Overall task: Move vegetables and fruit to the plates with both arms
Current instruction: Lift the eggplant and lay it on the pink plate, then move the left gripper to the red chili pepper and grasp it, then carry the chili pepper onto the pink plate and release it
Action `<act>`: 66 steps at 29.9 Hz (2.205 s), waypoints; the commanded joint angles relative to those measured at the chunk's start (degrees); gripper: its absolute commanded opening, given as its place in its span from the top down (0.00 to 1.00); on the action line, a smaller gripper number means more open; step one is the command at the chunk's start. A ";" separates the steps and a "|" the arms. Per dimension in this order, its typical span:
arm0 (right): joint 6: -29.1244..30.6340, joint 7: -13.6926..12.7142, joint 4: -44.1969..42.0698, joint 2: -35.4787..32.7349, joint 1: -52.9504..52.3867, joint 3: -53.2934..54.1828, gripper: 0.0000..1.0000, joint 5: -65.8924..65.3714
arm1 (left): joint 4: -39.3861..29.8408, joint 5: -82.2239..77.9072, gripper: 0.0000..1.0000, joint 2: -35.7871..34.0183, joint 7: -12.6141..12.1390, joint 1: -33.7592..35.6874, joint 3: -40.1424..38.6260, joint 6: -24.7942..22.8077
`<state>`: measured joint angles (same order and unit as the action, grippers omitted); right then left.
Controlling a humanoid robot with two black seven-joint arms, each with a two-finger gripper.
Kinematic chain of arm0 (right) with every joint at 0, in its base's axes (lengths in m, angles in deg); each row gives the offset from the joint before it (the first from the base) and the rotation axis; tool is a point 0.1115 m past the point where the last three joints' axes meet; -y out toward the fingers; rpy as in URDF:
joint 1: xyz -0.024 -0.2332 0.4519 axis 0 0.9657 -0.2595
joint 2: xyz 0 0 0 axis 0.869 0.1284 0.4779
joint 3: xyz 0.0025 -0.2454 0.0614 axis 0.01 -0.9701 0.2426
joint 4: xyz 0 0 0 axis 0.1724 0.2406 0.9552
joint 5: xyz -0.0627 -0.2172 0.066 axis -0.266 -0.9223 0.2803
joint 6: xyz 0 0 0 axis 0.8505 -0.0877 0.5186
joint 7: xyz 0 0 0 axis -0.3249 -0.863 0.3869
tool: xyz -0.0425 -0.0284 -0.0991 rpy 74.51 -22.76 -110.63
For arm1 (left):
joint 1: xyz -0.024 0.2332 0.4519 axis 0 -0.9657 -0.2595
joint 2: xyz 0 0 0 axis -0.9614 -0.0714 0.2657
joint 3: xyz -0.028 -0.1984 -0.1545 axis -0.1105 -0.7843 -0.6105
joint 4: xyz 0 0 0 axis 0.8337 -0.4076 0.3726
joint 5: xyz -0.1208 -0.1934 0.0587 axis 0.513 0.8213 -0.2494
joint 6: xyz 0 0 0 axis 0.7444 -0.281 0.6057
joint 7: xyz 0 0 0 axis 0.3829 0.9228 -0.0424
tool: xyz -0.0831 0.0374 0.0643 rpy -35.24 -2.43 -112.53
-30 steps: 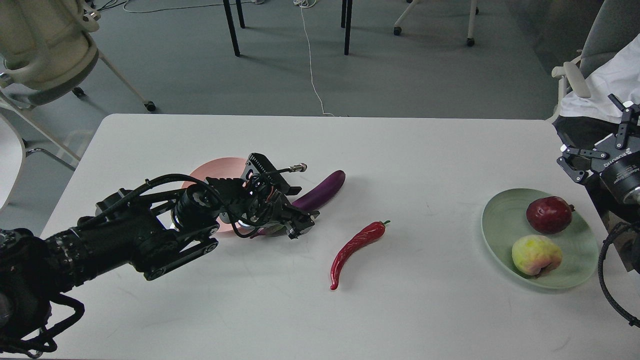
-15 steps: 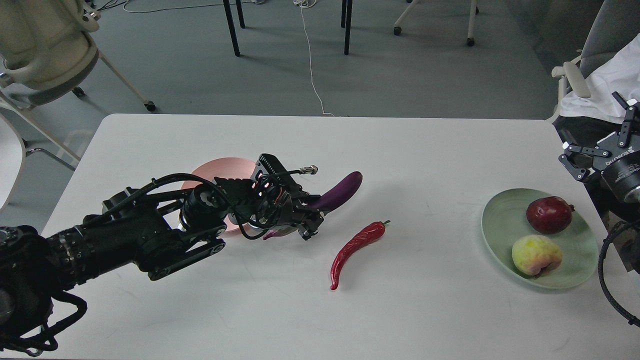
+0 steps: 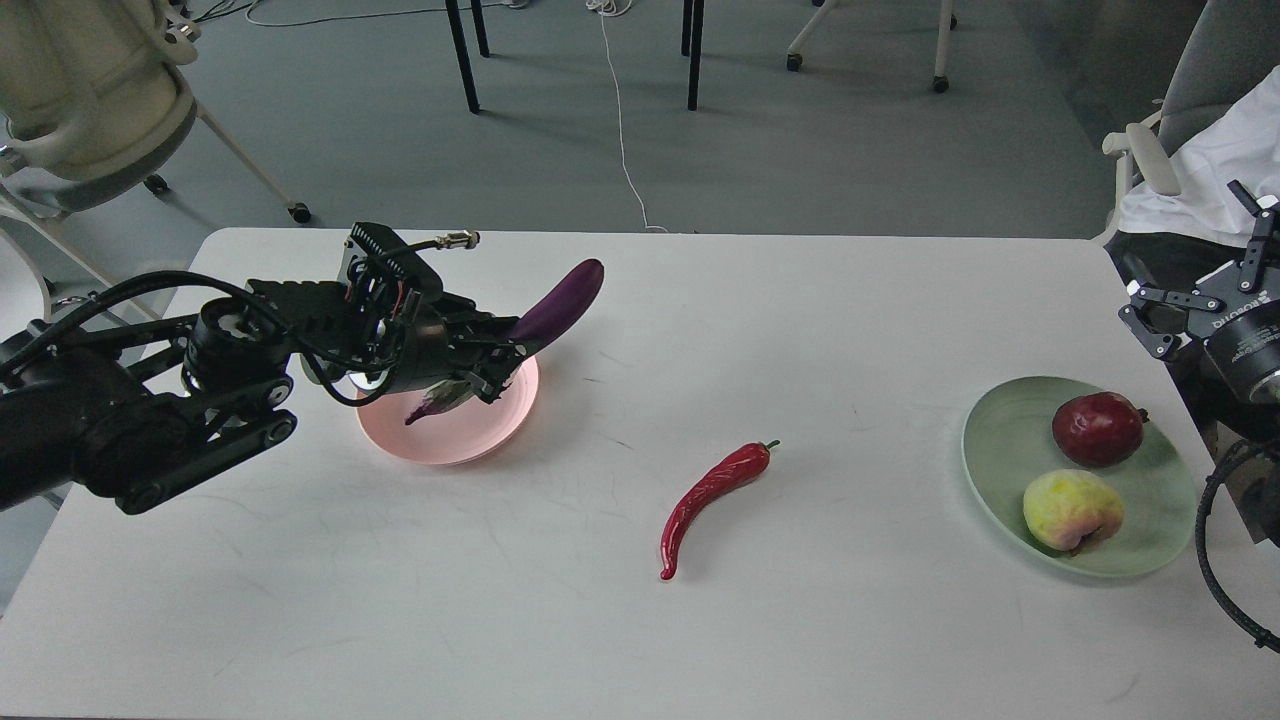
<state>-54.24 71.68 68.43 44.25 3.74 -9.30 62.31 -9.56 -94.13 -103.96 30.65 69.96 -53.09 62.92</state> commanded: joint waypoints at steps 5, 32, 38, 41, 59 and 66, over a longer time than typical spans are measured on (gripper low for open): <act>0.00 0.00 -0.06 0.12 -0.18 -0.08 0.01 -0.05 | 1.17 0.35 0.62 -1.56 -0.12 -2.57 0.77 0.35; 0.00 3.16 -3.05 -2.51 3.51 0.71 0.01 0.21 | -7.09 1.50 0.17 12.04 2.52 7.45 0.59 0.61; 0.00 3.25 -3.58 -2.42 3.51 0.71 0.01 0.21 | 0.45 -1.93 0.17 26.02 -0.12 7.00 4.97 -1.05; 0.00 3.16 -3.58 -2.42 3.51 0.98 0.01 0.21 | 4.76 -2.02 0.17 30.69 -0.21 6.92 6.48 -1.06; 0.00 3.16 -3.67 -2.07 3.51 1.07 0.01 0.21 | 10.40 -7.73 0.66 34.04 -3.20 1.99 9.03 -0.97; 0.00 3.16 -3.76 -2.07 3.51 1.15 0.01 0.21 | 9.70 -7.47 0.89 32.64 -3.72 2.52 6.66 -0.27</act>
<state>-54.24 74.84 64.73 42.18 7.25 -8.23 62.52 0.73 -101.82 -70.63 27.30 72.27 -45.01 62.19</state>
